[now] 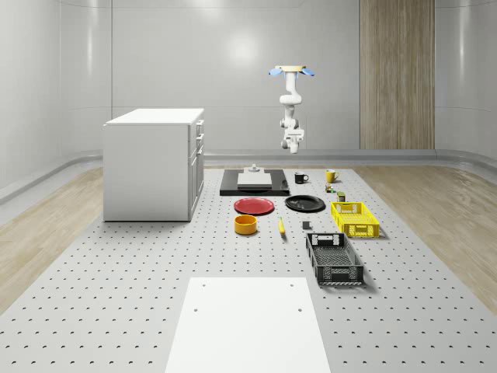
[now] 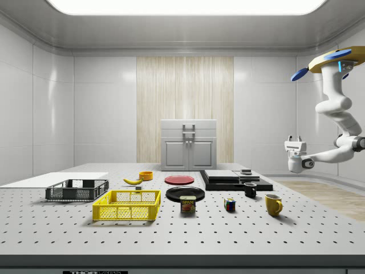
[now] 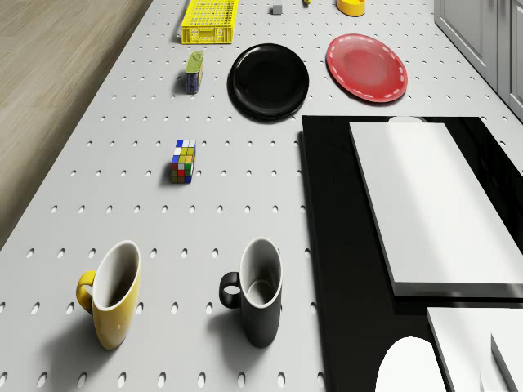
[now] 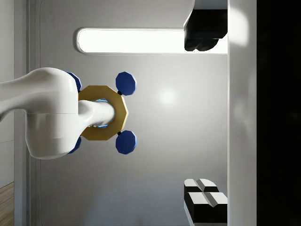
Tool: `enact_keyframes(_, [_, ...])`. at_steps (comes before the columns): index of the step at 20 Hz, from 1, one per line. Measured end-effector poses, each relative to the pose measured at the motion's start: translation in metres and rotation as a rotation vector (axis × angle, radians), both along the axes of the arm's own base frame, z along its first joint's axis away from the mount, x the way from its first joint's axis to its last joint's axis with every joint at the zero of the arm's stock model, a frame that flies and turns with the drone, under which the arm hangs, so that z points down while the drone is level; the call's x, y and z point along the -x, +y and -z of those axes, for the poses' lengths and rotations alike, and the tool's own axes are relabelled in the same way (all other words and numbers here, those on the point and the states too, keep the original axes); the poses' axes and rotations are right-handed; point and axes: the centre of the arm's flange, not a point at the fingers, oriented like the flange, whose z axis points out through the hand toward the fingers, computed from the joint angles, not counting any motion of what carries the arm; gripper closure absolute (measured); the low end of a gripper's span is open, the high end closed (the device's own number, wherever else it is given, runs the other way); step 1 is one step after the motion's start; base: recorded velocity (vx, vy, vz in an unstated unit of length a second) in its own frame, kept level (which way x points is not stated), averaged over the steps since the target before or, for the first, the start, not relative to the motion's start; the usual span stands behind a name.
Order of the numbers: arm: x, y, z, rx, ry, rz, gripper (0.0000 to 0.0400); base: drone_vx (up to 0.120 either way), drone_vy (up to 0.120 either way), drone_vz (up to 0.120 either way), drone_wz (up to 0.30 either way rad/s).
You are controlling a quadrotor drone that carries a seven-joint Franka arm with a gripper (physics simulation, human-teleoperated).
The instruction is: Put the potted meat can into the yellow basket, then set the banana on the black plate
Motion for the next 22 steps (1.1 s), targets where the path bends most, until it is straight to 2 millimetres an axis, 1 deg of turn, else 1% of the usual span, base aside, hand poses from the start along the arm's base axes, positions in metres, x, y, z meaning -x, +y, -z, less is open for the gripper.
enact_keyframes(15, [0.0006, 0.0001, -0.0051, 0.001, -0.011, 0.000, 0.0000, 0.000, 0.000, 0.000, 0.000])
enact_keyframes(17, [0.0007, 0.0001, -0.0051, 0.001, -0.013, 0.000, 0.0000, 0.040, 0.120, 0.000, 0.000])
enact_keyframes(22, [0.0011, 0.0003, -0.0052, 0.003, -0.017, 0.000, 0.0000, 0.120, 0.120, 0.000, 0.000])
